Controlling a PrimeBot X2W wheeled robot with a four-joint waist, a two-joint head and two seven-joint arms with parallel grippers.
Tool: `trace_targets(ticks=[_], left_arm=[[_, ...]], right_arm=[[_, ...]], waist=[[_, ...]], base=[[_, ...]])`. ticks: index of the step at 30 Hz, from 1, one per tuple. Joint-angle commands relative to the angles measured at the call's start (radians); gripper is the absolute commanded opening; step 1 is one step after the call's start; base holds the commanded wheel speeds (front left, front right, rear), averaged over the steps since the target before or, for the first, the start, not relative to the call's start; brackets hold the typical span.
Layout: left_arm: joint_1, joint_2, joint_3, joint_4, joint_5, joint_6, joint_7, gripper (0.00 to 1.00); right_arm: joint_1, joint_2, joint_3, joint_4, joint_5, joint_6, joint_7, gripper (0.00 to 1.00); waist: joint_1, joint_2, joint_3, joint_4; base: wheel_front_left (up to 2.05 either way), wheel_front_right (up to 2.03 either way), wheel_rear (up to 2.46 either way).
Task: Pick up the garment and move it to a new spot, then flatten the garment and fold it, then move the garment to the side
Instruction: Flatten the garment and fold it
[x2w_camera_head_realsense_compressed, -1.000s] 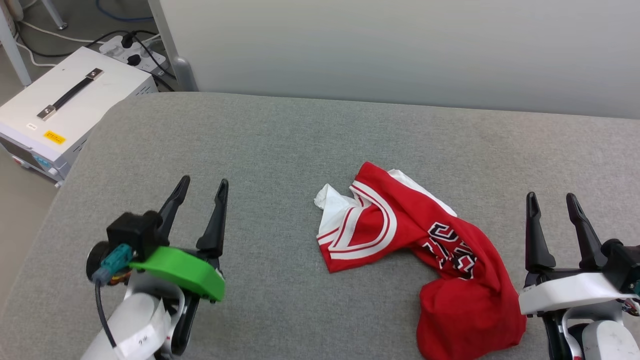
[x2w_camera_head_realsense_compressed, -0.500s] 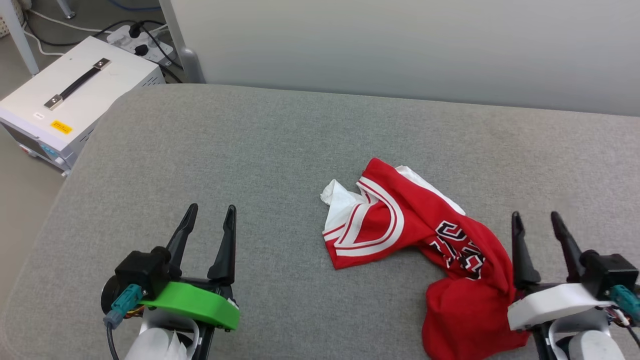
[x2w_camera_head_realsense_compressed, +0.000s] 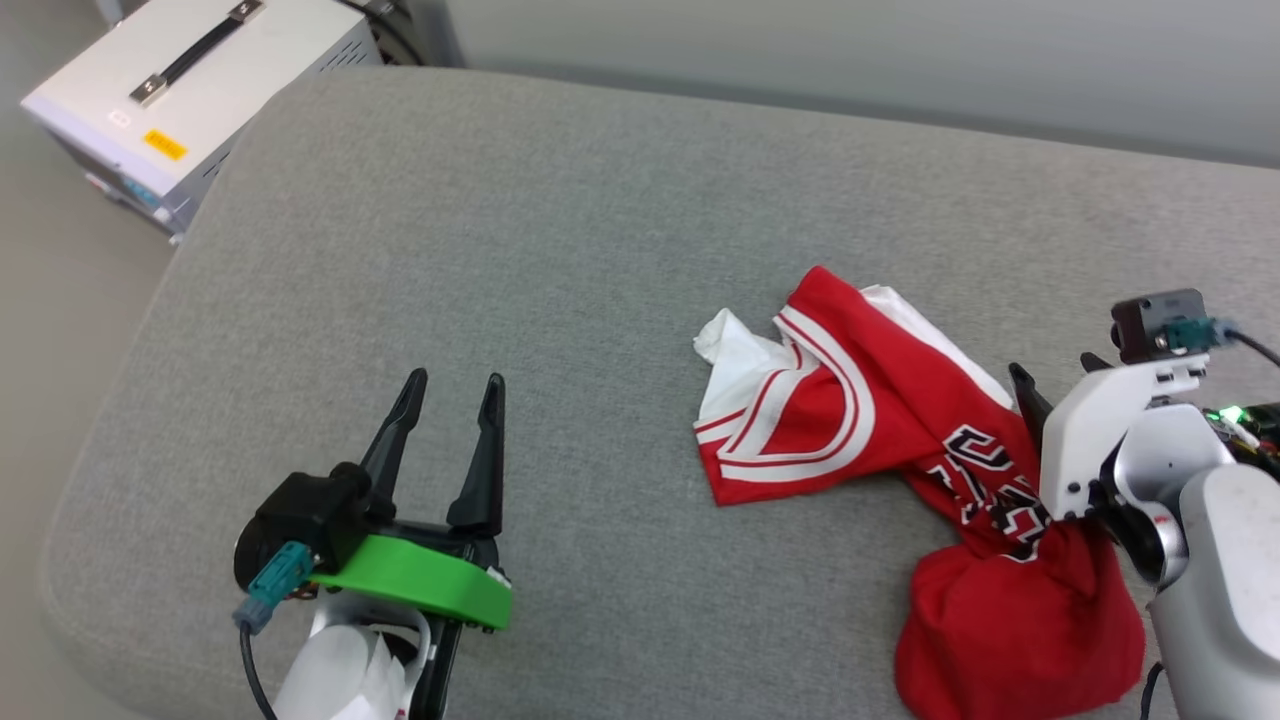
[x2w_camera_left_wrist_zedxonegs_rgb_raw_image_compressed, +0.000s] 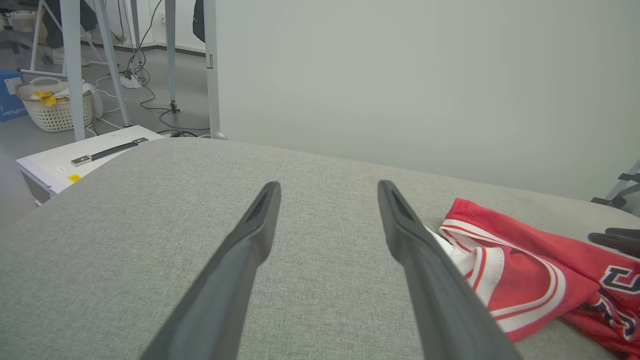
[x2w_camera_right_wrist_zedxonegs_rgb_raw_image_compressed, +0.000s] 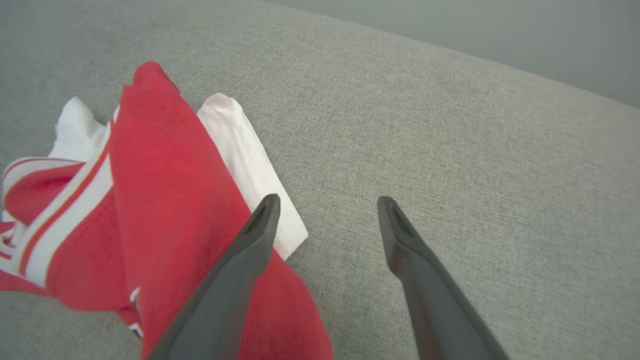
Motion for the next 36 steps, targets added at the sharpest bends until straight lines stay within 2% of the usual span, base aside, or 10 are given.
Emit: trace_targets(ticks=[1, 6, 16, 17, 19, 27, 30, 31, 36], left_arm=[[-0.024, -0.007, -0.009, -0.002, 0.005, -0.004, -0.006, 1.00], [-0.040, -0.008, -0.028, -0.006, -0.003, -0.004, -0.006, 1.00], [-0.057, -0.016, -0.033, -0.007, -0.005, -0.004, -0.006, 1.00], [-0.058, -0.017, -0.032, -0.007, -0.004, -0.004, -0.006, 1.00], [-0.058, -0.018, -0.030, -0.006, -0.004, -0.004, -0.006, 1.00], [-0.057, -0.013, -0.016, 0.008, 0.002, -0.004, -0.006, 1.00], [-0.054, -0.006, -0.014, 0.014, 0.003, -0.004, -0.006, 1.00], [-0.049, -0.001, -0.011, 0.017, 0.005, -0.004, -0.006, 1.00], [-0.040, 0.005, -0.005, 0.014, 0.008, -0.004, -0.006, 1.00]], right_arm=[[-0.030, -0.021, 0.025, 0.013, 0.020, -0.001, 0.060, 1.00], [-0.083, -0.082, 0.091, 0.029, 0.079, -0.001, 0.218, 1.00], [-0.094, -0.156, 0.214, 0.060, 0.150, -0.001, 0.358, 1.00], [-0.091, -0.160, 0.221, 0.061, 0.155, -0.001, 0.364, 0.54], [-0.086, -0.167, 0.237, 0.062, 0.162, -0.001, 0.367, 0.00], [-0.081, -0.184, 0.243, 0.062, 0.168, -0.001, 0.311, 0.00], [-0.078, -0.193, 0.228, 0.056, 0.163, -0.001, 0.272, 0.00], [-0.071, -0.204, 0.205, 0.041, 0.158, -0.001, 0.233, 0.00], [-0.043, -0.230, 0.145, 0.005, 0.156, -0.001, 0.196, 0.00]], waist=[[0.0000, 0.0119, 0.052, 0.052], [0.0000, 0.0119, 0.082, 0.088], [0.0000, 0.0119, 0.121, 0.129], [0.0000, 0.0119, 0.122, 0.129], [0.0000, 0.0119, 0.124, 0.129], [0.0000, 0.0119, 0.093, 0.085], [0.0000, 0.0119, 0.067, 0.052], [0.0000, 0.0119, 0.044, 0.018], [0.0000, 0.0119, 0.016, -0.038]], base=[[0.00, 0.00, 0.00], [0.00, 0.00, 0.00], [0.00, 0.00, 0.00], [0.00, 0.00, 0.00], [0.00, 0.00, 0.00], [0.00, 0.00, 0.00], [0.00, 0.00, 0.00], [0.00, 0.00, 0.00], [0.00, 0.00, 0.00]])
